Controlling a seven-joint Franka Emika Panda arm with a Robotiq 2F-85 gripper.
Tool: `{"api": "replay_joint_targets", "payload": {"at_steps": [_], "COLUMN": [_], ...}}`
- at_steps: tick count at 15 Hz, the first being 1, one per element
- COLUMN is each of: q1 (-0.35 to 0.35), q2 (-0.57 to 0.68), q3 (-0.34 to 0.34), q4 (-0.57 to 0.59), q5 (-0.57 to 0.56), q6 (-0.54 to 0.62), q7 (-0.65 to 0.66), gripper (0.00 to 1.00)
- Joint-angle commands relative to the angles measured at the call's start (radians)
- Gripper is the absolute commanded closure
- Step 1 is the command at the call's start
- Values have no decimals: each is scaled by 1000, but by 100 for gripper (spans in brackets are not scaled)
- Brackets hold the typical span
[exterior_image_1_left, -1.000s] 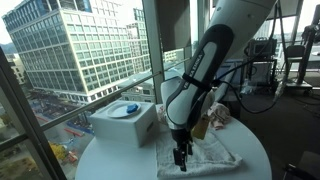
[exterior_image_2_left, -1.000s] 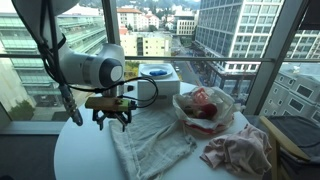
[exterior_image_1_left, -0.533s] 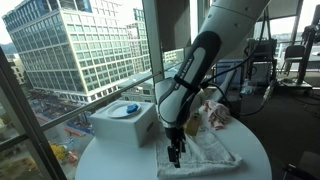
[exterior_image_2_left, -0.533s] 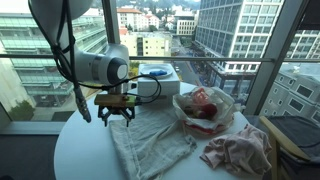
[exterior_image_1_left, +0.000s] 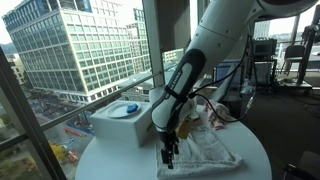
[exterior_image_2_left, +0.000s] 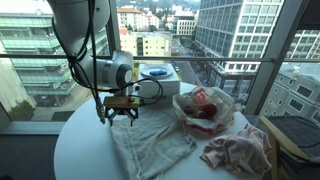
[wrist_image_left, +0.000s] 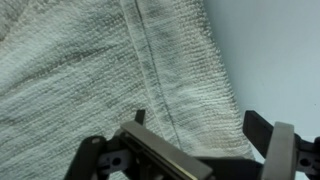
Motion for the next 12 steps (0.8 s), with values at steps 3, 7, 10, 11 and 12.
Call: {"api": "replay_joint_targets", "payload": {"at_steps": [3, 7, 10, 11, 12], "q1": [-10, -21, -23, -23, -21], "q2": [81, 115, 124, 125, 126], "q3": [10, 18, 22, 22, 21], "q4": [116, 148, 151, 150, 150], "q5": [-8, 6, 9, 8, 9], "q6": [-65, -79, -80, -79, -79], "q7": [-18, -20, -15, -15, -9], "gripper": [0, 0, 0, 0, 0]}}
